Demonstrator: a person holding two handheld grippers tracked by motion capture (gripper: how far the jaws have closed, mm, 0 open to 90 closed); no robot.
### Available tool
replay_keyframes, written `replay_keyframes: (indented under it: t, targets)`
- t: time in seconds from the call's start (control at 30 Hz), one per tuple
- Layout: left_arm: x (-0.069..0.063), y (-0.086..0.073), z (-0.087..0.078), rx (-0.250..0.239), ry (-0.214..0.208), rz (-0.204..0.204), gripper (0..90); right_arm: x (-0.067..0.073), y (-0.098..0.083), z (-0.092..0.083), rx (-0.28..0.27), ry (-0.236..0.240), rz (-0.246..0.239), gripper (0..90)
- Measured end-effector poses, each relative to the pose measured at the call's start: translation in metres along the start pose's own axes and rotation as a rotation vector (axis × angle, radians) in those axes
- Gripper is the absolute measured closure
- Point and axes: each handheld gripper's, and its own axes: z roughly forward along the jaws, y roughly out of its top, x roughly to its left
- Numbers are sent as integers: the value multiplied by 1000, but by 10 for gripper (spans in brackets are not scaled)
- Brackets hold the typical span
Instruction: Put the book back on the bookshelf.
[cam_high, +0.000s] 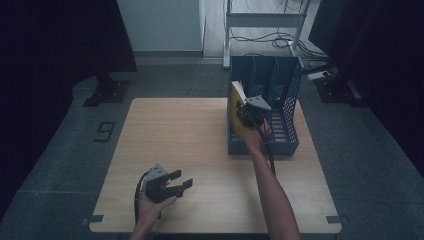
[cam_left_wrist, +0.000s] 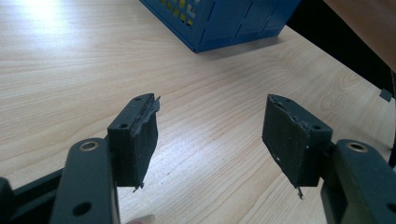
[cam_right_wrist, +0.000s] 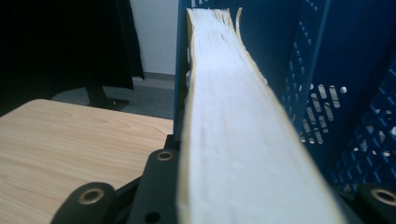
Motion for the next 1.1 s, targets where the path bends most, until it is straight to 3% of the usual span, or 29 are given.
replay_keyframes:
  t: [0.27,0.7,1.1]
  targets:
    - [1,0,0,0,3,-3,354,1,0,-1,2,-16,-12,745]
    - [4,0,-2,-11,8,-15,355,-7,3,-1,-17,-64,21,747]
    - [5,1,-4,-17,10,-21,355,-3,10,5,-22,-70,9,747]
